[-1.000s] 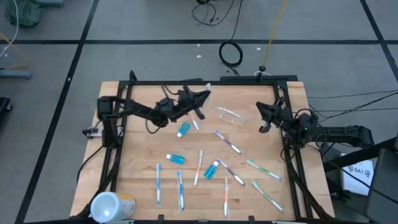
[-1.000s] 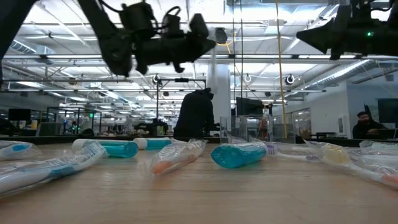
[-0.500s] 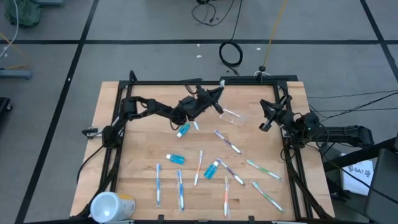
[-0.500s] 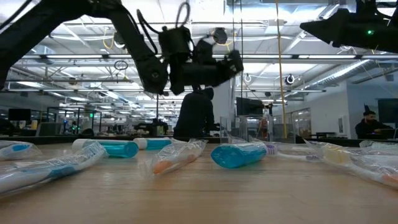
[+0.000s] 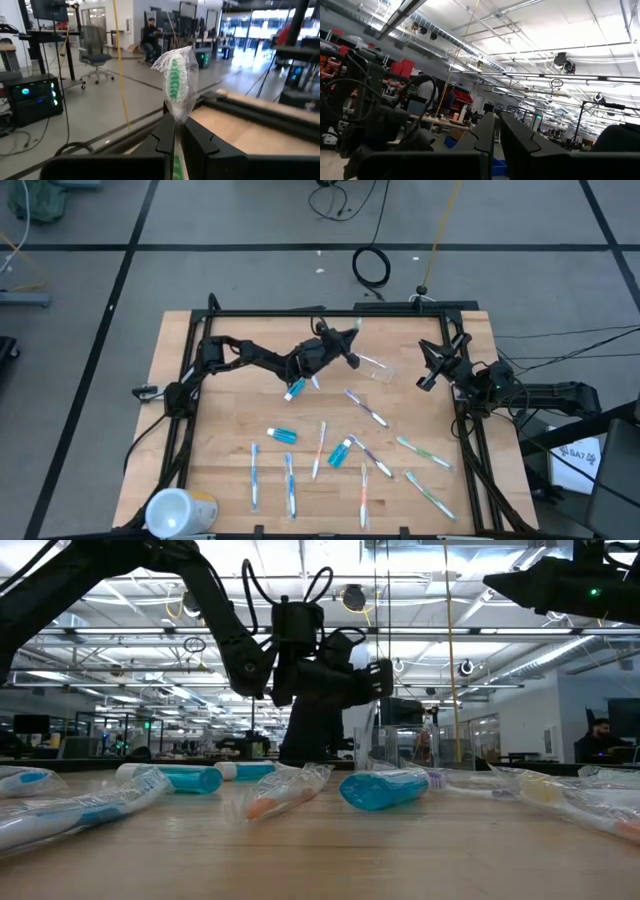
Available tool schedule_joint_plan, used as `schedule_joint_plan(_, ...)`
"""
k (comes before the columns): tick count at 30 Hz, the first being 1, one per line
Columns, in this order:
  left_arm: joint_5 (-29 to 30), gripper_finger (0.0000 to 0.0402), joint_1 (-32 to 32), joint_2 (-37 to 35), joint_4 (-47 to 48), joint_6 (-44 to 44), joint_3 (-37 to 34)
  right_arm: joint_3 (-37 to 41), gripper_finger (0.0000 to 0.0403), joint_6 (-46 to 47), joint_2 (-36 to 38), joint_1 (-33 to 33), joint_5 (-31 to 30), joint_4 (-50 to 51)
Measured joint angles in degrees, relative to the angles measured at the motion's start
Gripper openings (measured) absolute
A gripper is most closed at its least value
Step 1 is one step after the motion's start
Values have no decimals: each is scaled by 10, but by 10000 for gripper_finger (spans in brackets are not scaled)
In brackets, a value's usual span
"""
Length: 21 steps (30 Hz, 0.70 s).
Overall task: Pick & Place toothbrushing station
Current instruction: Put the top green toothbrush into the transparent organizer, then put the top orange toothbrush into the transparent organizer
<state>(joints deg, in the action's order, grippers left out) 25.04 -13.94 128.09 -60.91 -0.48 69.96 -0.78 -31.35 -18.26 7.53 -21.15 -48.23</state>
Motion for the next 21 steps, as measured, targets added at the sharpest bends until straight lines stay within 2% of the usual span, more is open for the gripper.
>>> schedule_joint_plan(8, 25, 32, 6, 0, 7, 53, 0, 0, 20, 1, 0, 0, 0, 2)
schedule_joint_plan(13, 40, 91, 5, 0, 7, 62, 0, 0, 20, 8, 0, 0, 0, 5)
schedule_joint_plan(21, 136, 182, 12, -37, 28, 110, 2, 0, 20, 21, 0, 0, 0, 11)
